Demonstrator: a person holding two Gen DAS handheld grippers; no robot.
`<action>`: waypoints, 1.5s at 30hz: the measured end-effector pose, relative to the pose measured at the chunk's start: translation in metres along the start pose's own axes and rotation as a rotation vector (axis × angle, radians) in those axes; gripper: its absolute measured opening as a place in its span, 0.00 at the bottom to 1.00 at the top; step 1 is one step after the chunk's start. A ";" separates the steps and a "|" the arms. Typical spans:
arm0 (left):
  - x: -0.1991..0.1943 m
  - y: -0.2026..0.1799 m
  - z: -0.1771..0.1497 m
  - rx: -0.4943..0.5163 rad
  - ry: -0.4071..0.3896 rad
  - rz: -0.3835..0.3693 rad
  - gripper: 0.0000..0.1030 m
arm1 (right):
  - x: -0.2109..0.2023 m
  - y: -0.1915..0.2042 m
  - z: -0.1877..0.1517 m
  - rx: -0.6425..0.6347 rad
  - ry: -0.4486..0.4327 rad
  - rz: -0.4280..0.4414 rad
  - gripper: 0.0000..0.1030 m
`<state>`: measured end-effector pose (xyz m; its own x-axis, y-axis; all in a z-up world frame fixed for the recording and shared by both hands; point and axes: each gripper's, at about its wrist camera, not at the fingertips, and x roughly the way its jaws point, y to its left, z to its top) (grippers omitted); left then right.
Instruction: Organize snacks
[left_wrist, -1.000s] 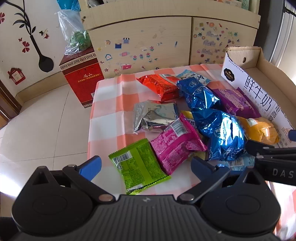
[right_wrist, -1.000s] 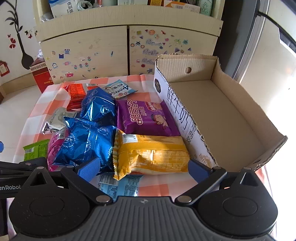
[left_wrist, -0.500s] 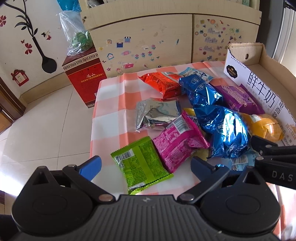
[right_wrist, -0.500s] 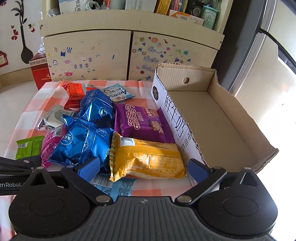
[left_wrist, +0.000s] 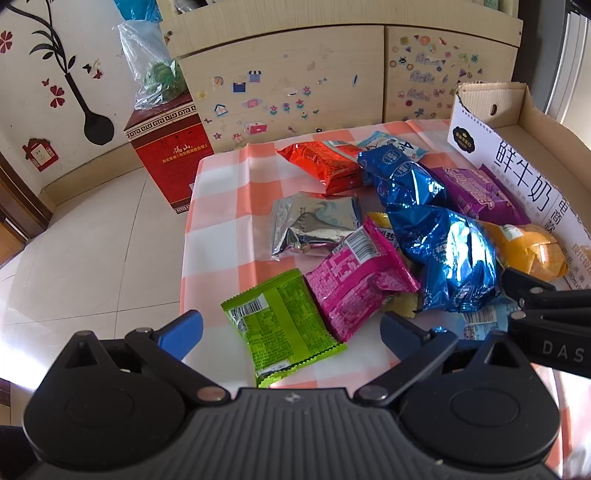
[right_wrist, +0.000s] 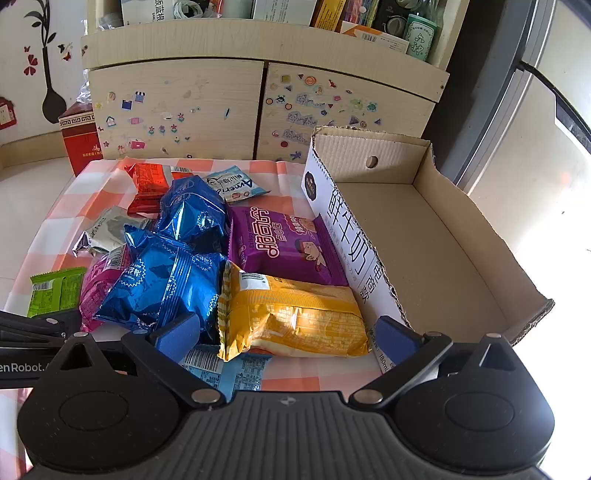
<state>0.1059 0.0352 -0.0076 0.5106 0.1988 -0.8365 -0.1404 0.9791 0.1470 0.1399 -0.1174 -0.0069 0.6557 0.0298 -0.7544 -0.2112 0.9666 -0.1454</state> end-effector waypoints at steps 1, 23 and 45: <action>0.000 0.000 0.000 0.000 0.000 0.000 0.98 | 0.000 0.000 0.000 0.000 0.000 0.000 1.00; 0.002 0.001 -0.003 -0.001 0.004 0.002 0.98 | 0.001 0.001 0.000 -0.005 0.000 -0.002 1.00; -0.004 -0.002 -0.002 0.022 -0.013 0.025 0.95 | 0.000 0.002 0.000 -0.013 -0.005 0.036 1.00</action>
<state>0.1026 0.0321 -0.0059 0.5179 0.2238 -0.8256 -0.1350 0.9745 0.1795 0.1395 -0.1160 -0.0077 0.6510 0.0655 -0.7562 -0.2439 0.9615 -0.1267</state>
